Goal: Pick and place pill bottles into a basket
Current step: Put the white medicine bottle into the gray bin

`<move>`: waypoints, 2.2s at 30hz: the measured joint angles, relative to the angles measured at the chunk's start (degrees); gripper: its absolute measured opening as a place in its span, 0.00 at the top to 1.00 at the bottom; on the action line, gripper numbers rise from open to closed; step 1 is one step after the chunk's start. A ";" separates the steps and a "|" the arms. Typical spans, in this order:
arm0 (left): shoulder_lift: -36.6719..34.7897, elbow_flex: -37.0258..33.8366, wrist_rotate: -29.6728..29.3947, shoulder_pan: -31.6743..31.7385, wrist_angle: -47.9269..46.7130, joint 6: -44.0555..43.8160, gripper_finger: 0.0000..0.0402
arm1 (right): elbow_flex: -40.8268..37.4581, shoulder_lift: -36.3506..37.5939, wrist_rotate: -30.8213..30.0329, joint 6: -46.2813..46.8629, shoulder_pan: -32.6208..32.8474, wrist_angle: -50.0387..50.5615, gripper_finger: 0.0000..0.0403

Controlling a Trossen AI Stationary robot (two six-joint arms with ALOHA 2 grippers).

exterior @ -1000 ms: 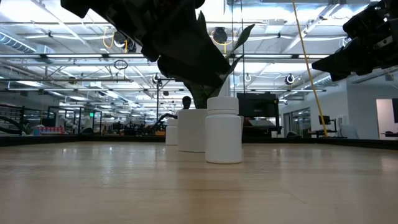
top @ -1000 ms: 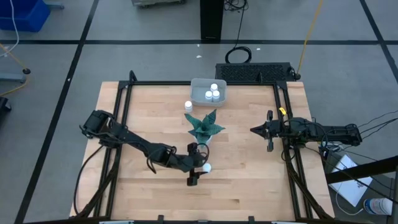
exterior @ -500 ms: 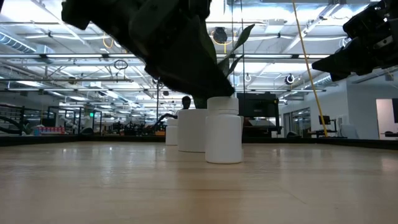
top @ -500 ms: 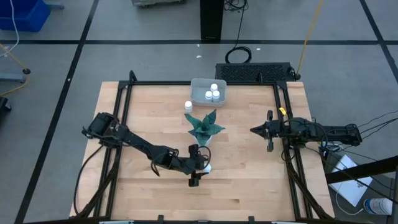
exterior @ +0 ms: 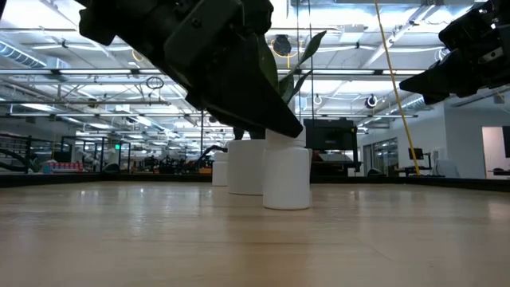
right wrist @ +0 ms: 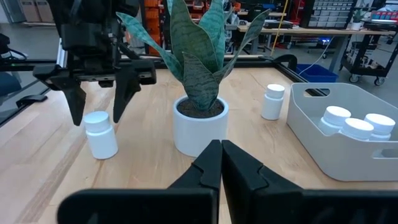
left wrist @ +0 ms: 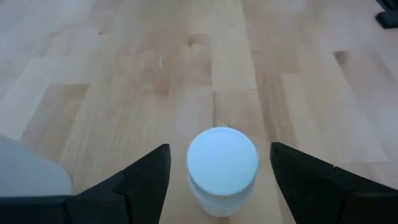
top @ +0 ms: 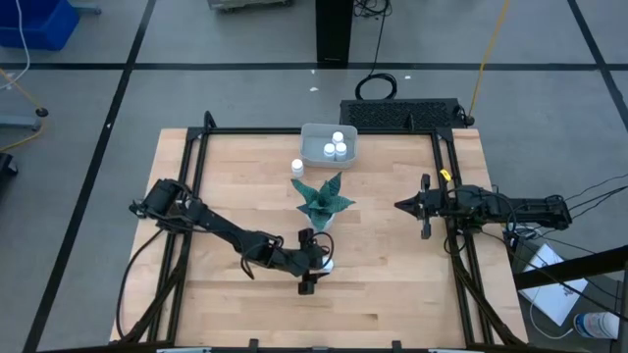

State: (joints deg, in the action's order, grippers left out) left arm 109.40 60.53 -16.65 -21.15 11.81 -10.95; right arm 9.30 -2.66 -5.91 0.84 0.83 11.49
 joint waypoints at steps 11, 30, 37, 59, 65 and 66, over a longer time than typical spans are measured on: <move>3.50 -0.02 3.15 1.21 3.63 -1.23 0.35 | 0.00 0.00 0.00 0.00 0.00 -0.02 0.99; 3.37 -0.02 3.13 1.10 3.94 -1.68 0.47 | 0.00 0.00 0.00 0.00 0.00 -0.02 0.99; 3.37 -0.02 3.17 1.10 4.55 -2.28 0.54 | 0.00 0.00 0.00 0.00 0.01 -0.02 0.99; -26.58 0.00 0.69 7.01 -5.25 16.57 0.50 | 0.00 0.02 -0.01 0.00 0.01 0.00 0.99; -34.24 0.00 5.08 17.11 -9.97 19.92 0.55 | 0.00 0.02 -0.02 0.00 0.00 -0.01 0.99; -35.29 0.00 6.61 18.95 -10.01 20.14 0.55 | 0.00 0.02 -0.01 0.00 0.01 -0.01 0.99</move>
State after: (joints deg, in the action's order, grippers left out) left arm 74.11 60.53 -10.04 -2.20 1.79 9.19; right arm 9.30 -2.63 -5.92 0.84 0.84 11.47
